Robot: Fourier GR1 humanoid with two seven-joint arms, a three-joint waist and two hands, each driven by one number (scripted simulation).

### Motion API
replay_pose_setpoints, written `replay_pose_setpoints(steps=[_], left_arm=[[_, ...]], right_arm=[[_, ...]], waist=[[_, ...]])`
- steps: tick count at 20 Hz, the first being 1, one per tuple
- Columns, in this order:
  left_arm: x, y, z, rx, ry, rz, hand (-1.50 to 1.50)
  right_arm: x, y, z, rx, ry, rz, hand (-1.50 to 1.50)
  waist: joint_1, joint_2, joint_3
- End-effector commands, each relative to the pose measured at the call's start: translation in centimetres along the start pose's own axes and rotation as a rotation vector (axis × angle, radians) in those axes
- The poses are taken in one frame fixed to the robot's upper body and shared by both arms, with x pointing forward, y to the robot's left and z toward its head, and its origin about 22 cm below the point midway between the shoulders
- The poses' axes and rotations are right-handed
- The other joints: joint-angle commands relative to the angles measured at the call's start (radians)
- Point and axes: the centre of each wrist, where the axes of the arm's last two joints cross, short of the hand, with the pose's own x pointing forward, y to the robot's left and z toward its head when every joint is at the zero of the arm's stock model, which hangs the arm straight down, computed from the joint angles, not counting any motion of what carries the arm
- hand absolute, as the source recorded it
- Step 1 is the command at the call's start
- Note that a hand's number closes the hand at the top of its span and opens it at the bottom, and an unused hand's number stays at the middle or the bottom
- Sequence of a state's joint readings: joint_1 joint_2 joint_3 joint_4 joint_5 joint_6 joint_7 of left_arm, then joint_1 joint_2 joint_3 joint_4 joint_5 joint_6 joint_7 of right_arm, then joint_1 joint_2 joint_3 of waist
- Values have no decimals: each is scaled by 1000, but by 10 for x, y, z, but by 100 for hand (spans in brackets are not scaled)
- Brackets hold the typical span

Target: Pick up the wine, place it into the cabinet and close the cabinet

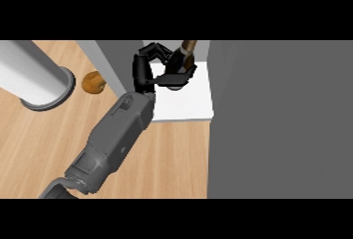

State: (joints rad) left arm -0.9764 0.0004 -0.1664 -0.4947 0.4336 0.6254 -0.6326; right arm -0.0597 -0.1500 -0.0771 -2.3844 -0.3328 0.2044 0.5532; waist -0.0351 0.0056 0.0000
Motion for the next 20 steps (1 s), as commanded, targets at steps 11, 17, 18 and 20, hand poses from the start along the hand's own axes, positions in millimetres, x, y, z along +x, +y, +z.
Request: replay_pose_setpoints(steps=[11,17,18,20], left_arm=[[-17,14,-7,106,124,153,150],[-30,30,-5,104,132,155,150],[-14,17,-16,115,122,149,150],[-18,17,-12,124,113,125,150]], right_arm=[[15,20,14,58,-53,-28,-150],[15,12,22,61,-57,-56,-150],[11,22,17,43,-57,-44,-150],[12,16,20,57,-56,-35,-150]], waist=[[-19,8,-1],[-24,9,-1],[-13,7,-1],[-25,10,-1]])
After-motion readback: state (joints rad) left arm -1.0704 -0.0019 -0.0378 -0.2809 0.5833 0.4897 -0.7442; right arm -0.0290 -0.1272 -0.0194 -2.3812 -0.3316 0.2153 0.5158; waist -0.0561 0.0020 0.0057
